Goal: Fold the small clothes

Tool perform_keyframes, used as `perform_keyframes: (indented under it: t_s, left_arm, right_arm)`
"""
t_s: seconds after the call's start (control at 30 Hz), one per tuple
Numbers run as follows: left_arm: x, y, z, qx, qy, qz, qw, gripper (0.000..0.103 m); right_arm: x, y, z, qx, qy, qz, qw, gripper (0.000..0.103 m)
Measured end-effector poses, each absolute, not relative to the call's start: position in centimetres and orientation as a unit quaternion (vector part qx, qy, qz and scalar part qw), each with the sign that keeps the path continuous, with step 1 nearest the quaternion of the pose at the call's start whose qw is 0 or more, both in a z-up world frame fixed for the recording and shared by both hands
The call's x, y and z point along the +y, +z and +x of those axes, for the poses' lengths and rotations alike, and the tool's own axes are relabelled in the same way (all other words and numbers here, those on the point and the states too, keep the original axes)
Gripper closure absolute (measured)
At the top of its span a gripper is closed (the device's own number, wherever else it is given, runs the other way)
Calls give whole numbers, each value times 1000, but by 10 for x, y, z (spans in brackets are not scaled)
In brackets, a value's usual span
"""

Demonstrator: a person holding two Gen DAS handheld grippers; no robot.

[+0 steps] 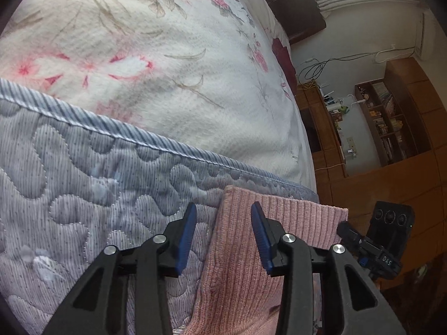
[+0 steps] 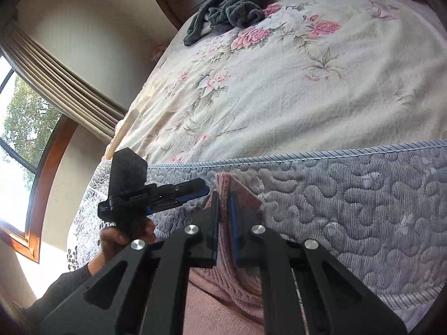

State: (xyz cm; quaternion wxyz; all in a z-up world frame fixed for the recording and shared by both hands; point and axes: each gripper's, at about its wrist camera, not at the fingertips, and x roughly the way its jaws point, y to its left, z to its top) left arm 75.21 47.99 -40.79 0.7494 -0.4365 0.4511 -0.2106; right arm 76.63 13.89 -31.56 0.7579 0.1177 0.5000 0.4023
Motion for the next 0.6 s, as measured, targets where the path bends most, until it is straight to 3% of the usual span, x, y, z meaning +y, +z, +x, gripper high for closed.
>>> perform_keyframes:
  t_s: [0.27,0.33,0.6]
  left_arm:
    - [457,-411,760,458,-276,-416,736,65]
    - [456,-407,759,450,-274,-410,745,96]
    - [469,-321,681,312,-297,-353,831,95]
  right_arm:
    - [136,-307,758,490,415,111,758,97]
    - [134,-307,757,489,414,113,759,97]
    - [119,-288,737,469,420,108,769,97]
